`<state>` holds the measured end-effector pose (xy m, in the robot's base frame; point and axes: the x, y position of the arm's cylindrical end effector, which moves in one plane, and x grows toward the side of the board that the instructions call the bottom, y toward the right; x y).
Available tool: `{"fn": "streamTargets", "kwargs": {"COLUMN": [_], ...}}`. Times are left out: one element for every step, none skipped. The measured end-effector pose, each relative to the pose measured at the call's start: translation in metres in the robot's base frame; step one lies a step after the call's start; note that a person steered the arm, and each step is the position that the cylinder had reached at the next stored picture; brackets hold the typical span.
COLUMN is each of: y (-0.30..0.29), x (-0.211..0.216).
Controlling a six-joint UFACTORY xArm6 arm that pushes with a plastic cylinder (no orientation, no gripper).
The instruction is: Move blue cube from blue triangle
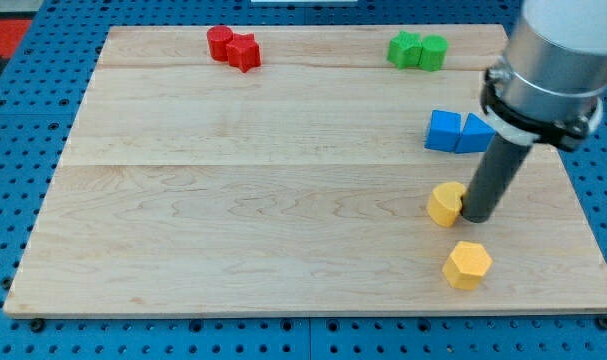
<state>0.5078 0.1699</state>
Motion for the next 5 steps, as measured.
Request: {"fn": "streamTargets", "kwargs": {"y": [0.061, 0.125, 0.119, 0.103, 0.071], "x": [0.006, -0.026, -0.065, -0.103, -0.129]}}
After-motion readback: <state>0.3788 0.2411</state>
